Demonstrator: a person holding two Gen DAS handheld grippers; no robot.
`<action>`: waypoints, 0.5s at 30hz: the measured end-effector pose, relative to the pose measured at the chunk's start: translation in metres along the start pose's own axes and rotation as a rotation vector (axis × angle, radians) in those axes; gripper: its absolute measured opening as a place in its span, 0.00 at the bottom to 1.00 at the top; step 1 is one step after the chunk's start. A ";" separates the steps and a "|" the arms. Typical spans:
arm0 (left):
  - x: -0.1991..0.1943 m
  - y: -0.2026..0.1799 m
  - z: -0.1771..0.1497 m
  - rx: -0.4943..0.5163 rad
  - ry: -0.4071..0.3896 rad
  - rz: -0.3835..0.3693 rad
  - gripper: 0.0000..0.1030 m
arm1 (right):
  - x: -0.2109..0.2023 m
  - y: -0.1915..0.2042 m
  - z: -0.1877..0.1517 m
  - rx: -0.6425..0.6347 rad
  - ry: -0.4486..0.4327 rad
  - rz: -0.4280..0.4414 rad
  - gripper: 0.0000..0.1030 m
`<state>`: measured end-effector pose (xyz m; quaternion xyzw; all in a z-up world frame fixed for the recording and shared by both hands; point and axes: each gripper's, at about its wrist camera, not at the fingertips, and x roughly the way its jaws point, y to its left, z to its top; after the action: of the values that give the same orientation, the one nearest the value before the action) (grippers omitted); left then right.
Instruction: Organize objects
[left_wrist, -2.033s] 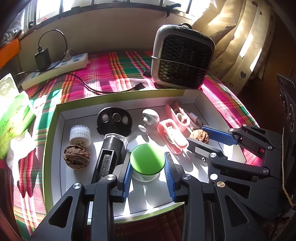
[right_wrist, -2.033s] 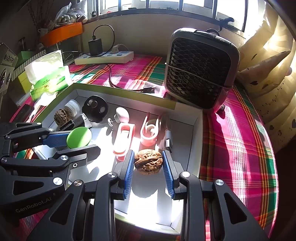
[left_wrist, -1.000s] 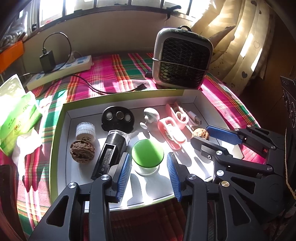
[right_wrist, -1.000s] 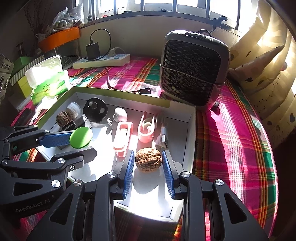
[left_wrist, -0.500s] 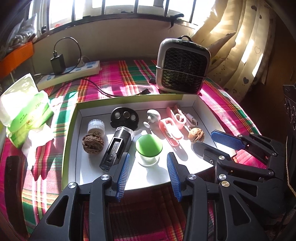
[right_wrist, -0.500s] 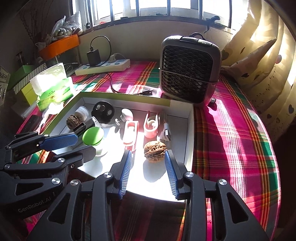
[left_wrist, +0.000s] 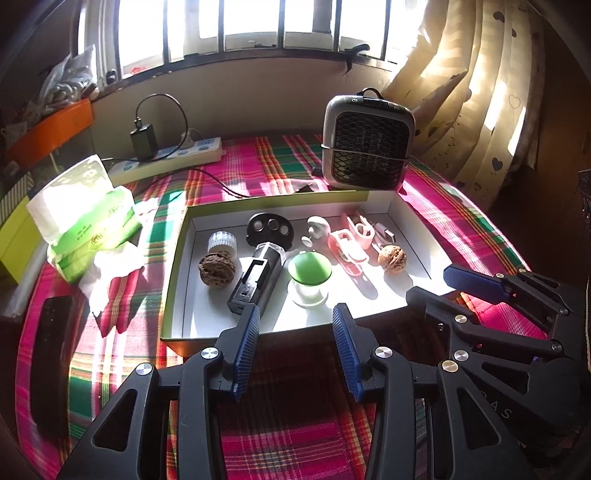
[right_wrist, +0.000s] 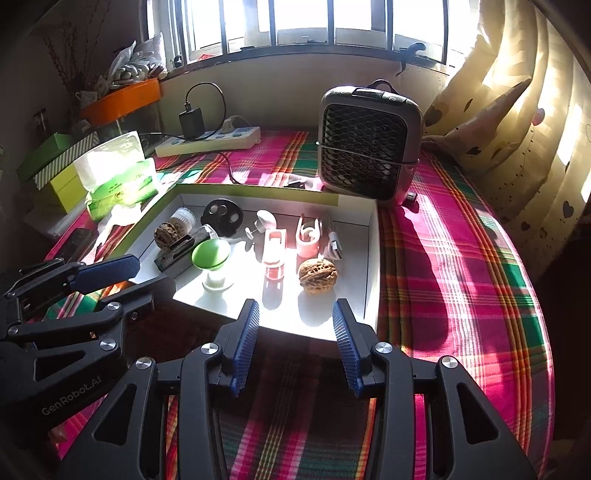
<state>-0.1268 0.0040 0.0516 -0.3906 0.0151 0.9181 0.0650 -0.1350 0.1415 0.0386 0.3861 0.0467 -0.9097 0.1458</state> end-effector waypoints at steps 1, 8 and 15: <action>-0.003 -0.001 -0.002 0.006 -0.008 0.012 0.38 | -0.001 0.001 -0.001 0.000 -0.002 -0.001 0.41; -0.014 0.000 -0.016 0.002 -0.017 0.036 0.38 | -0.011 0.005 -0.015 0.019 -0.006 -0.012 0.45; -0.014 0.004 -0.038 -0.018 0.027 0.045 0.38 | -0.012 0.017 -0.031 -0.002 0.029 -0.019 0.46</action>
<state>-0.0909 -0.0042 0.0348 -0.4030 0.0163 0.9141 0.0405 -0.1011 0.1345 0.0261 0.3985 0.0535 -0.9053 0.1369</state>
